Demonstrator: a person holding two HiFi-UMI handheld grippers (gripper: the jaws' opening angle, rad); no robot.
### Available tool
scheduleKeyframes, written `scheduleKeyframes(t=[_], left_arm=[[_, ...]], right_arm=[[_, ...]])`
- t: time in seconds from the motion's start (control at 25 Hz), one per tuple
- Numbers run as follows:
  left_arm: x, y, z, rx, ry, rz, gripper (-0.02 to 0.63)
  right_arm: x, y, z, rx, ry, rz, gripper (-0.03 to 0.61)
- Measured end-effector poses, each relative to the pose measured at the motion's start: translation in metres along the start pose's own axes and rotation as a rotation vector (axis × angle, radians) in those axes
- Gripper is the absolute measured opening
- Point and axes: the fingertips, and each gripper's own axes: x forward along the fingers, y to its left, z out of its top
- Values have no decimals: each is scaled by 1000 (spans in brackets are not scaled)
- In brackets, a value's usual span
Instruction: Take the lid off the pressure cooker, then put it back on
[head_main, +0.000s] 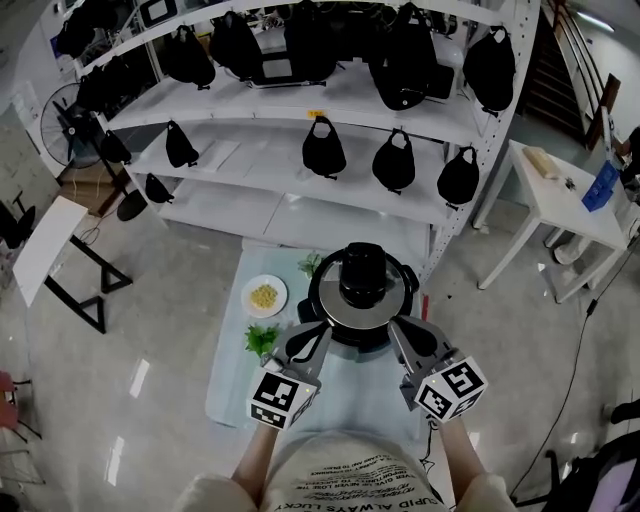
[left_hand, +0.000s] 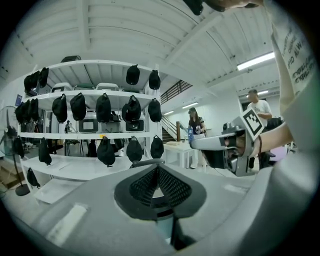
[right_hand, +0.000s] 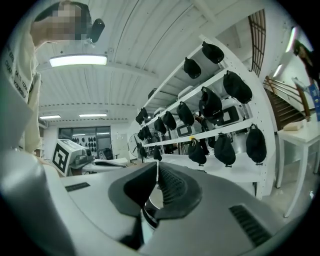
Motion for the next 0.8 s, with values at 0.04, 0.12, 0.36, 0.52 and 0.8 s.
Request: scheduleKeyframes(t=[0.04,0.12,0.36,0.52,0.8], left_arm=[[-2,1,1,1,-3,7,29],[-7,3,3,-2,-5,18,28],[-18,9,10,0,-19,50,28],[-22,8,11,12,-24,63,26],[-26,10,6,14,-4,79,26]], right_arm=[[-2,0,2,-1,-5,-5,12],[-5,2,6,-10,-16,-5,9],[-12,6,18,-37,-42,-7,6],[-18,4,18,-50,-47,-29,5],[-23,-1,18,-43,-59,-50,5]])
